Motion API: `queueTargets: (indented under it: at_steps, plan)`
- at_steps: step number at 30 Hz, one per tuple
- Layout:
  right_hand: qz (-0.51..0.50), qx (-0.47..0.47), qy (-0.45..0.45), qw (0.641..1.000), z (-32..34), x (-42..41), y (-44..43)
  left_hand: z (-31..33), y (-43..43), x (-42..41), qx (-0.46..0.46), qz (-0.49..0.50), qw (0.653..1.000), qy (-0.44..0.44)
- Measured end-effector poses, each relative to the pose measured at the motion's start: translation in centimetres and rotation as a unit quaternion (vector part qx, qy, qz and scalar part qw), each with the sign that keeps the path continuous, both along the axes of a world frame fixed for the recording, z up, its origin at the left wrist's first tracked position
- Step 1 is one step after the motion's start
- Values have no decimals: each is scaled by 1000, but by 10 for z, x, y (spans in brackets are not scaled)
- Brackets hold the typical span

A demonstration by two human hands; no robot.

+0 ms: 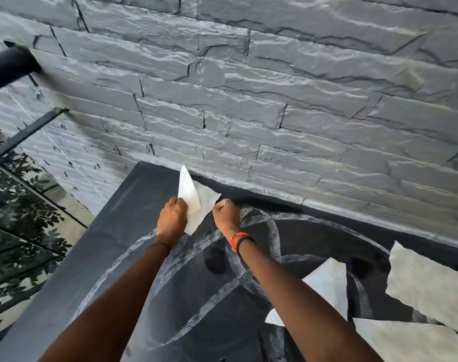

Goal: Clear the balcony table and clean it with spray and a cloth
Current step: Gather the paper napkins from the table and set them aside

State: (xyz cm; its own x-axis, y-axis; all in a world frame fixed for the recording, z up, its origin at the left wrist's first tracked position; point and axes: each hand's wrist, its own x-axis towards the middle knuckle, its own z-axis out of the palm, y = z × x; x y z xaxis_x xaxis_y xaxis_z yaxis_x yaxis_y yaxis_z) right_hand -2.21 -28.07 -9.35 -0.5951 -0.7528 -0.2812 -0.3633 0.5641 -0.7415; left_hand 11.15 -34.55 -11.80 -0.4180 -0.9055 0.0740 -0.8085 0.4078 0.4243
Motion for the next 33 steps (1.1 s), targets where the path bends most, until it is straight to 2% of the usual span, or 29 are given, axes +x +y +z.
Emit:
queueTargets:
  at_steps: [4,7,9,11,14,17,18,19,20,22,24,25,27,28,30,33]
  plan:
    - [-16,-11,-54,998,5,-1,4,10,6,-2,40,50,991,114]
    - [-70,-3,-177,982,7,0,11,28,19,-5,80,76,972,208]
    - [-104,-13,-277,955,13,-1,20,42,31,-8,123,93,951,269]
    - [-125,-31,-364,922,21,-1,32,57,48,-13,190,97,912,352]
    - [-119,-41,-422,898,27,-2,52,80,75,-22,334,116,816,457]
    - [-95,-64,-483,868,38,-7,83,97,101,-30,448,120,740,487]
    - [-89,-76,-502,857,42,-8,93,103,109,-31,475,112,722,490]
    - [-89,-88,-503,855,48,-13,109,110,121,-33,487,94,725,478]
    - [-94,-106,-496,856,50,-16,122,114,130,-35,498,78,722,474]
    - [-111,-158,-416,888,54,-24,148,122,149,-39,506,58,735,447]
    - [-111,-219,-312,918,63,-33,179,126,169,-42,493,53,770,403]
    - [-90,-233,-267,931,68,-38,199,128,180,-42,474,55,798,370]
    - [-50,-239,-179,953,72,-46,233,128,199,-43,426,46,851,304]
    - [-47,-238,-125,962,71,-49,248,131,211,-43,412,41,864,288]
    - [-54,-234,-28,970,74,-52,281,134,237,-47,404,30,872,274]
    - [-68,-267,31,961,89,-54,327,147,279,-53,426,15,861,278]
